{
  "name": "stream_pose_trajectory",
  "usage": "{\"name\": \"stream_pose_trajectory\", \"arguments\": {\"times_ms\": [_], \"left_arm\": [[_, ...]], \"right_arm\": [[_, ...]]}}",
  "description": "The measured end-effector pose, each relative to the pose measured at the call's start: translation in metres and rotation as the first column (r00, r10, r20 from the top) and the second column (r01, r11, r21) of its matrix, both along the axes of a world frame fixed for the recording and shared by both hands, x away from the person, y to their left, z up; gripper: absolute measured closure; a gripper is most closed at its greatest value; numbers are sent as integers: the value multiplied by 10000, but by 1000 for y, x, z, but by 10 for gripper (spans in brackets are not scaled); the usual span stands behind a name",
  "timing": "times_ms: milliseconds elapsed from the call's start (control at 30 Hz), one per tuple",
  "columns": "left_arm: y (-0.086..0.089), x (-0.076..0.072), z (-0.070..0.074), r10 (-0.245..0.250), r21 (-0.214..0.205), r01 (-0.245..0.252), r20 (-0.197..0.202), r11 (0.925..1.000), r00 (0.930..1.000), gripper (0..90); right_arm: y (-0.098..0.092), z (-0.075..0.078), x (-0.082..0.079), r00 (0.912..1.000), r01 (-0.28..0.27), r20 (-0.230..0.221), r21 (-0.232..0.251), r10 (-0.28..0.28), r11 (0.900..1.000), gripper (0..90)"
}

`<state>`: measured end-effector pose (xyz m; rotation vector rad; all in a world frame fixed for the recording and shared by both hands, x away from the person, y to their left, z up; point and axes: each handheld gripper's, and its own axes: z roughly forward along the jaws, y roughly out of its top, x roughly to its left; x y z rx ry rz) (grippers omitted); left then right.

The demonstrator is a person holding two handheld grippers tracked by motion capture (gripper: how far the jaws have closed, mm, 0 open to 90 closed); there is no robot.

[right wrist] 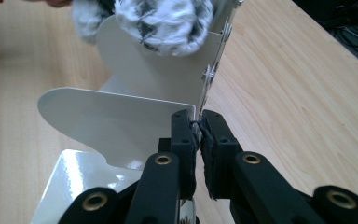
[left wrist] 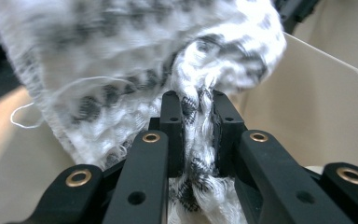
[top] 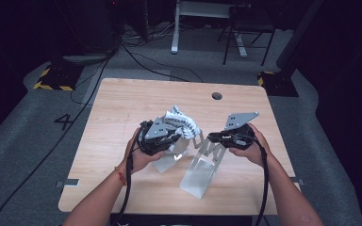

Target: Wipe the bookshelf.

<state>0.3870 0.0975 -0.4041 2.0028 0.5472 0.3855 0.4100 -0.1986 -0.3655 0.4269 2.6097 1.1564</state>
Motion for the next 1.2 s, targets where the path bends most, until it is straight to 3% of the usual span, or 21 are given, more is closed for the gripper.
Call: {"name": "stream_pose_trajectory", "arguments": {"times_ms": [67, 267, 333, 400, 467, 500, 567, 667, 800, 867, 967, 1033, 1100, 1200], "left_arm": [[2, 2, -4, -121, -489, 101, -416, 9988, 9991, 785], [-3, -7, -15, -192, -331, 170, -684, 9993, 9975, 788], [-6, -11, -20, -228, -596, 170, -968, 9981, 9950, 789], [-11, -16, -22, -110, -270, 91, -721, 9996, 9973, 789], [-14, -19, -23, 330, 315, -323, -240, 9990, 9992, 788], [-15, -21, -26, 636, 702, -633, -11, 9955, 9980, 787], [-16, -25, -32, 724, 1107, -735, 142, 9911, 9973, 786], [-15, -25, -43, 641, 1336, -619, -128, 9891, 9979, 785], [-18, -23, -59, 694, 1989, -623, -291, 9780, 9972, 785], [-20, -23, -65, 625, 2326, -570, -161, 9709, 9979, 784], [-18, -21, -75, 421, 2369, -299, -465, 9711, 9980, 783], [-16, -19, -82, 480, 2762, -280, -658, 9607, 9967, 783], [-14, -19, -90, 457, 2880, -178, -906, 9575, 9948, 783], [-13, -21, -91, 417, 2955, -148, -849, 9552, 9955, 783]], "right_arm": [[-2, 0, 1, 9998, 171, 33, 8, -171, 9999, 844], [-3, -1, 4, 9994, 342, 100, 70, -343, 9994, 845], [-3, -2, 6, 9988, 470, 97, 180, -472, 9987, 846], [-3, -3, 9, 9982, 586, 122, 271, -590, 9979, 846], [-3, -3, 10, 9977, 668, 72, 382, -671, 9970, 847], [-3, -4, 10, 9978, 651, 55, 439, -654, 9969, 847], [-3, -5, 9, 9973, 722, 64, 483, -726, 9962, 847], [-2, -5, 7, 9967, 786, 162, 487, -795, 9957, 847], [-2, -5, 4, 9960, 865, 193, 527, -876, 9949, 846], [-2, -6, 2, 9952, 939, 241, 522, -953, 9942, 846], [-3, -6, 1, 9947, 979, 276, 560, -995, 9936, 844], [-4, -7, 0, 9941, 1037, 261, 660, -1056, 9924, 835], [-5, -7, 0, 9937, 1082, 198, 824, -1102, 9907, 821], [-10, -5, -2, 9907, 1311, 222, 1116, -1344, 9851, 772]]}}
